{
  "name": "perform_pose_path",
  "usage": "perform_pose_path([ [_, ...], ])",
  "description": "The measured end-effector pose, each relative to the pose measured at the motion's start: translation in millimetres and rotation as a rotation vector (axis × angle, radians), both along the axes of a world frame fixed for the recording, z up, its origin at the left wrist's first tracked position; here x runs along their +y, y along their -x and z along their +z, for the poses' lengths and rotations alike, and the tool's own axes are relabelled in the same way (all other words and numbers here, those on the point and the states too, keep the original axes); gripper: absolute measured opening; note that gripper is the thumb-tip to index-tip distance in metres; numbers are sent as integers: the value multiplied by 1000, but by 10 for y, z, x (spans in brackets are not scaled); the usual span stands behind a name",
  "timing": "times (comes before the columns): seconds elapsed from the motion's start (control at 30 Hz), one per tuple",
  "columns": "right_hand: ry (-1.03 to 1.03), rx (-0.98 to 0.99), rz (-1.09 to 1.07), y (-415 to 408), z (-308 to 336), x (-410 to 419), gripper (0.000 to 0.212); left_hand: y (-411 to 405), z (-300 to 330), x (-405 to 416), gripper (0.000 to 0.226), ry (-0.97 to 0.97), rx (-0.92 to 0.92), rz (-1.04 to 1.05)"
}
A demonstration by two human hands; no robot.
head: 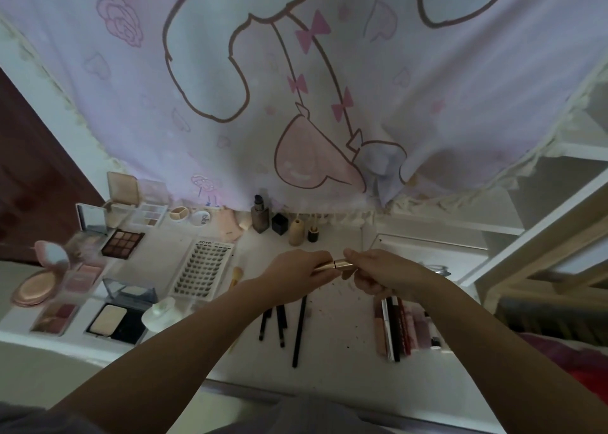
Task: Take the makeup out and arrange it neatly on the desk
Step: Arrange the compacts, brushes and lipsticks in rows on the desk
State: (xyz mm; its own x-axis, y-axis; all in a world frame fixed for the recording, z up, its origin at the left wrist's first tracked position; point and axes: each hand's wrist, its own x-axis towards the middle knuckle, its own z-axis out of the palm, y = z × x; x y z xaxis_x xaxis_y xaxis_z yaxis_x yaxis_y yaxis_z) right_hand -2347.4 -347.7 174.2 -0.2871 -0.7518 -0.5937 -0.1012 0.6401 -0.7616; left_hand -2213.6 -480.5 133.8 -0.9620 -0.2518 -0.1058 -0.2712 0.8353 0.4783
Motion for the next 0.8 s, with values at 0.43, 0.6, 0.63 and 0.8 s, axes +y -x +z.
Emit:
perform_pose_path([
  [0.43,75,73,-1,9,-65,-33,16,31,-47,-18,27,15,-6,25],
  [0.6,43,30,-28,24,-87,-39,31,45,-61,-11,28,32,-9,25],
  [0.63,49,49,-5,31,-93,-34,25,44,-71,-10,28,32,-19,25],
  [0.8,29,33,-9,42,-109,-11,28,21,-106,1,27,27,-23,28],
])
